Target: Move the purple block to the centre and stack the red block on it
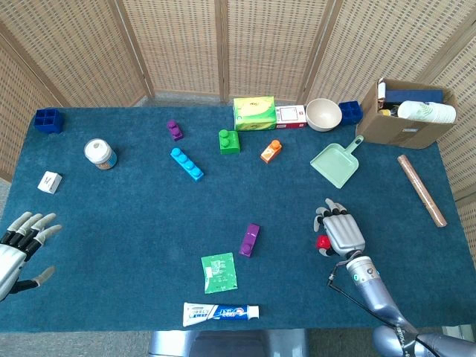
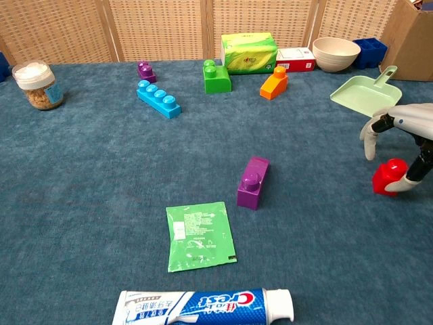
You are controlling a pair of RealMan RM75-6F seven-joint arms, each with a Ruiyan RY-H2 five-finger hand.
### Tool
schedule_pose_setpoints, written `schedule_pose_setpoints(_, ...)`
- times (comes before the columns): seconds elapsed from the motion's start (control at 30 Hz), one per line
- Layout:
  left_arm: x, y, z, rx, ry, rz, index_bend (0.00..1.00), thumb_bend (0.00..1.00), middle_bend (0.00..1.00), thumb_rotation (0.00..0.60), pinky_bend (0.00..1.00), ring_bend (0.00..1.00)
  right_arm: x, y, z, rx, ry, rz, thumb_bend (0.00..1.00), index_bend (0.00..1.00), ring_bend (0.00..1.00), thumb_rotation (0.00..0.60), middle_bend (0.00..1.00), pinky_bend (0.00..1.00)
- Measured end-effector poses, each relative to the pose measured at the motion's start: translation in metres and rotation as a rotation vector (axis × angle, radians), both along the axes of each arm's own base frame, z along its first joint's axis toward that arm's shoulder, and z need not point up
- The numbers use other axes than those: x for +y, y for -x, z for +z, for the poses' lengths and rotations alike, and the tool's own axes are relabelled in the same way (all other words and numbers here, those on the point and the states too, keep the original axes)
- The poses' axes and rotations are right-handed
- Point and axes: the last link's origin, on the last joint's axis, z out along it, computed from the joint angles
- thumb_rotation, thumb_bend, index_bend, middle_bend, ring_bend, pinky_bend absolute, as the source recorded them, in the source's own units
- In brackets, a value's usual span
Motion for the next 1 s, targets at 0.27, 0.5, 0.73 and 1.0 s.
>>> schedule_pose_setpoints(0.27, 0.0005, -0.0012, -0.0010, -0.003, 0.002, -0.005, 0.15, 0.34, 0.03, 0.600, 0.00, 0.00, -0.0004, -0.0006, -0.0007, -0.002, -0.002, 0.001, 0.06, 0.59, 0.07, 0.600, 0.27, 0.18)
schedule_pose_setpoints(0.5, 0.0004, -0.0001, -0.0012, -0.002, 0.003, -0.003, 0.15, 0.34, 0.03, 0.600, 0.00, 0.00, -0.0010, -0.0013, -0.0017, -0.008, 0.001, -0.002, 0.06, 0.57, 0.07, 0.600, 0.27, 0.18)
schedule_pose_setpoints(0.73, 0.0000, 0.0014, -0.0013, -0.002, 0.003, 0.001, 0.15, 0.34, 0.03, 0.600, 0.00, 0.00, -0.0032, -0.0039, -0.0041, -0.005, -0.003, 0.002, 0.07, 0.61, 0.08, 0.600, 0.29, 0.19)
schedule_pose_setpoints(1.0, 0.0009, 0.0026, -0.0008, -0.002, 0.001, 0.002, 0.15, 0.34, 0.03, 0.600, 0.00, 0.00, -0.0052, -0.0044, -0.0053, 0.001, -0.002, 0.001, 0.07, 0.62, 0.09, 0.600, 0.30, 0.19)
